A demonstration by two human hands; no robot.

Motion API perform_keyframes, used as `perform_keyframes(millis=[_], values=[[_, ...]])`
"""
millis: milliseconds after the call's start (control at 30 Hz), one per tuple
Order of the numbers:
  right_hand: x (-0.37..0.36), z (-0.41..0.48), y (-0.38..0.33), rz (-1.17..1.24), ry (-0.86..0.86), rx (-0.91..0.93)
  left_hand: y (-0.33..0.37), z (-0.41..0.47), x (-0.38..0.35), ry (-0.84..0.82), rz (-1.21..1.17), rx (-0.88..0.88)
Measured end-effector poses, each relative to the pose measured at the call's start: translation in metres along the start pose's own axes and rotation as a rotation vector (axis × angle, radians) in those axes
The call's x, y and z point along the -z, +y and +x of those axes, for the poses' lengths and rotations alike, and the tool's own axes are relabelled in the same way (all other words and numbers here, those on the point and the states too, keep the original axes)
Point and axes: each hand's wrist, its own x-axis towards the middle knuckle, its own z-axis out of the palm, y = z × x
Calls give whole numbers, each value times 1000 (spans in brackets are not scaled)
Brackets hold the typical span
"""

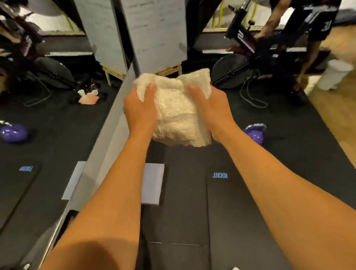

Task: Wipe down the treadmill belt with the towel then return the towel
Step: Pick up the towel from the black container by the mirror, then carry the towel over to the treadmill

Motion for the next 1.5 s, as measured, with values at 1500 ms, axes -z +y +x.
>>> perform_keyframes(millis=[1500], values=[[1017,444,84,-58,858,51,451,-70,-1116,-829,-434,-177]])
